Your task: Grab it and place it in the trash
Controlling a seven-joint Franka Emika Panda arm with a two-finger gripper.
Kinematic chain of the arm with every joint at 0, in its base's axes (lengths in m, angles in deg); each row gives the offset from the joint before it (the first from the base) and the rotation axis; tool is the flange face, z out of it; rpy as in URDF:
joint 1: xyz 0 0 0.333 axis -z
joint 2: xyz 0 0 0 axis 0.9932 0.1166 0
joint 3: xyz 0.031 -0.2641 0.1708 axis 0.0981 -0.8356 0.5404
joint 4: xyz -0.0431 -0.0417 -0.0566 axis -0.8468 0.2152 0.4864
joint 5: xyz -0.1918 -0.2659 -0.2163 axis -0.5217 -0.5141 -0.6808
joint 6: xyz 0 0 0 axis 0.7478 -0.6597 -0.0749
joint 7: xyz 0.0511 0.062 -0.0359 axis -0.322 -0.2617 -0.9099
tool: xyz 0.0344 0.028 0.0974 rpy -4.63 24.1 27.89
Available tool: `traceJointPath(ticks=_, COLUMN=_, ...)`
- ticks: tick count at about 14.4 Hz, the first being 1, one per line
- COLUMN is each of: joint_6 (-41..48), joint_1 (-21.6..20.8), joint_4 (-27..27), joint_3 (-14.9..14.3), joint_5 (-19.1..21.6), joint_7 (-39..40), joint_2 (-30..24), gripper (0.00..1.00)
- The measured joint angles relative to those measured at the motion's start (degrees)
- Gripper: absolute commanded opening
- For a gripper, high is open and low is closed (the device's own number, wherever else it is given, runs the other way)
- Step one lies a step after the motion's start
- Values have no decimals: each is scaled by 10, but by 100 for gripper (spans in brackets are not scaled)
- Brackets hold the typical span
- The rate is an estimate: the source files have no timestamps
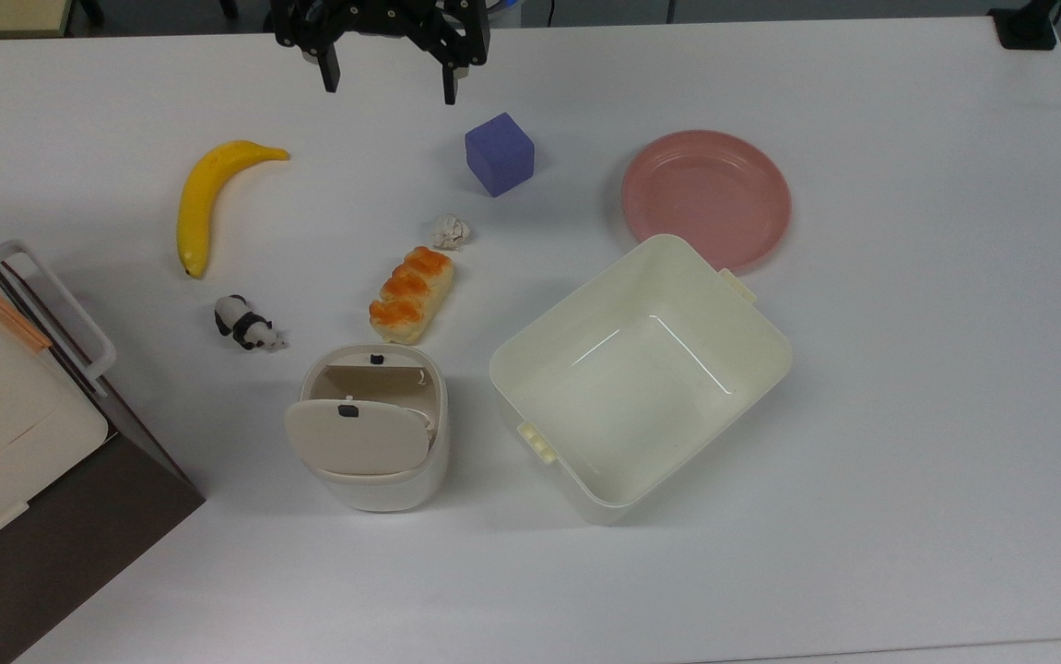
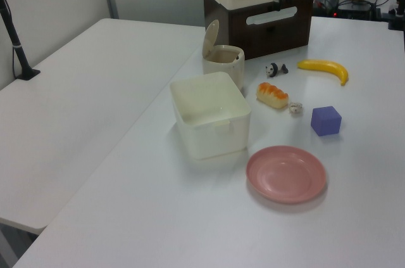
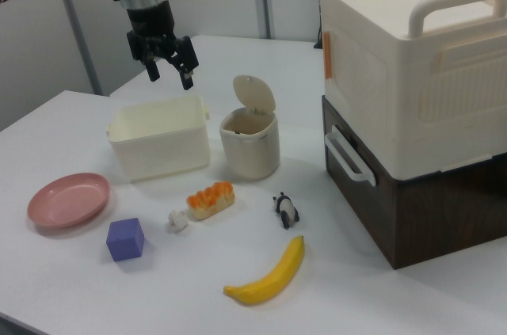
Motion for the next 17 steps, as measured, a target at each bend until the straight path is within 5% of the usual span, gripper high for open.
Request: traceJointPath(ticks=17, joint_6=-1, joint_1=0, joint_4=1, joint_3=0, joint_5=0, joint_7=14, joint_2=-1, gripper=100)
